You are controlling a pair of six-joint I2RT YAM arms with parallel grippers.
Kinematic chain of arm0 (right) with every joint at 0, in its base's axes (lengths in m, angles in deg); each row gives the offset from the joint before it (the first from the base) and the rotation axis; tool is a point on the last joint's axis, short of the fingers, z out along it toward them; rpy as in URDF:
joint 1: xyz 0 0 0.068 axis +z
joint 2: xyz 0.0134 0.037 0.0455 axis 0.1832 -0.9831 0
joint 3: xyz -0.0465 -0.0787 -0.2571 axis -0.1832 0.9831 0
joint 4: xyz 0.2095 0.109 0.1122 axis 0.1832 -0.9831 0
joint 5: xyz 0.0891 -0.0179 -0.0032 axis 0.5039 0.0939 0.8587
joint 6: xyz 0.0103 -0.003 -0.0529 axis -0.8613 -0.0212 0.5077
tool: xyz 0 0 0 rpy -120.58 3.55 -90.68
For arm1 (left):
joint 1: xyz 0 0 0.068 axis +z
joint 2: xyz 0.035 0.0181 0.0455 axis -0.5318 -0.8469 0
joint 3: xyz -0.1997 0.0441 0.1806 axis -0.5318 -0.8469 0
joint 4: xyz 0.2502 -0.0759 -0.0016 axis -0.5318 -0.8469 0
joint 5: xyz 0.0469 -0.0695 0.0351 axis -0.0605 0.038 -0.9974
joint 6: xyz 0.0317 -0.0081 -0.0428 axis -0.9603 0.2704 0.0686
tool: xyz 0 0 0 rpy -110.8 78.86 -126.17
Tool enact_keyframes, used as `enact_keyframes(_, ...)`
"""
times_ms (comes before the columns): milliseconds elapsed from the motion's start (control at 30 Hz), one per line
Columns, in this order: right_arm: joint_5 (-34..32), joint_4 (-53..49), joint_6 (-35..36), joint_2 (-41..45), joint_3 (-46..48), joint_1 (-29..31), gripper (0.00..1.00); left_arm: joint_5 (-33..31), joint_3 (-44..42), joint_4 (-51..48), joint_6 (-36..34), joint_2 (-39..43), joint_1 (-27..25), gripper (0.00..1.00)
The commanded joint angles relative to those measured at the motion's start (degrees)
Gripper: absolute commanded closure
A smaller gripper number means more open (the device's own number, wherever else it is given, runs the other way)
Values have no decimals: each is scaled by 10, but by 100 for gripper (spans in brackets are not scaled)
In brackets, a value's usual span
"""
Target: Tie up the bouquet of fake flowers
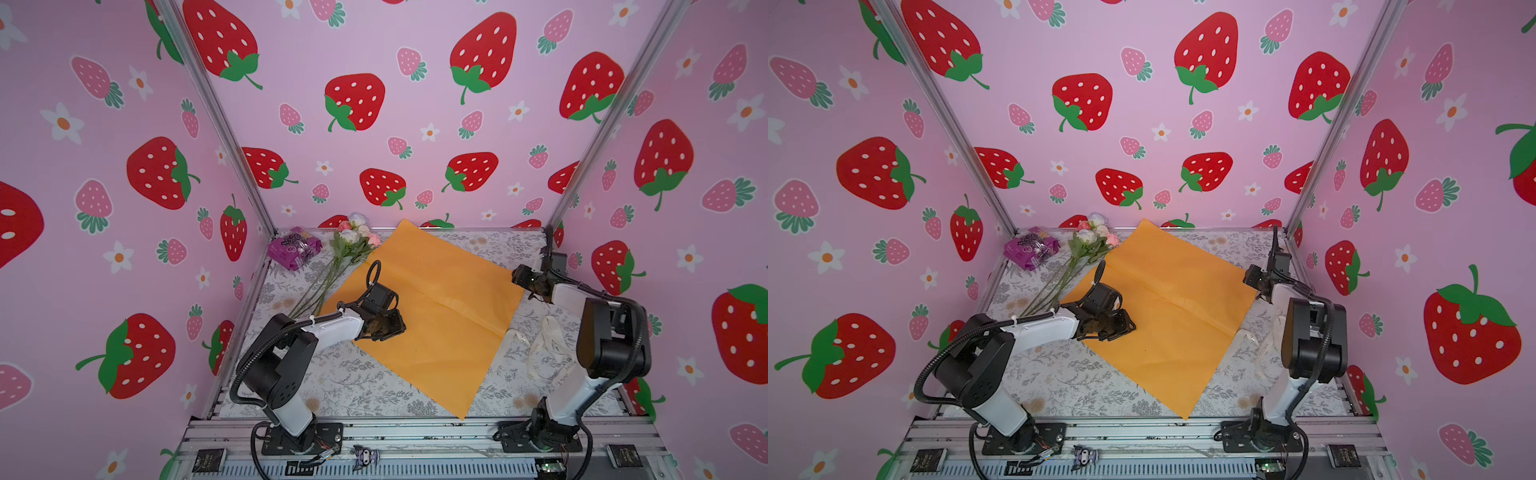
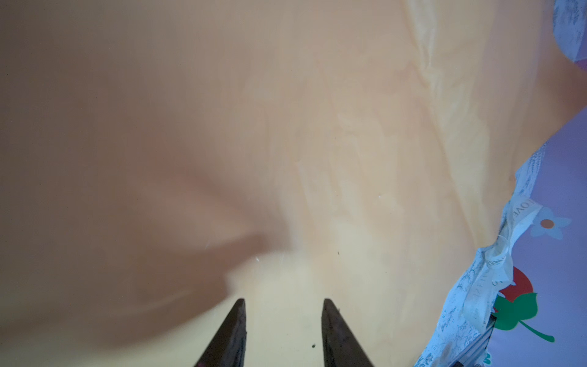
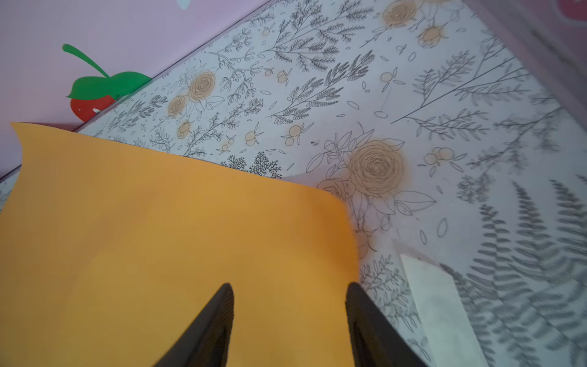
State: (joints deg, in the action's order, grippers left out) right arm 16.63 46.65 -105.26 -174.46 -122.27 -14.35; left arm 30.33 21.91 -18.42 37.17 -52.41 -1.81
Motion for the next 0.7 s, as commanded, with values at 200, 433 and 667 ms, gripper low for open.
enact_keyframes(200,146,41,-63,110,108,147,63,21,0,-18,-25,28,45,62)
enact_keyframes(433,111,51,-73,6,66,245,80,26,1,-48,-61,56,93,64)
enact_keyframes(667,38,8,-62,-52,41,254,82,-109,94,-217,-192,97,145,57)
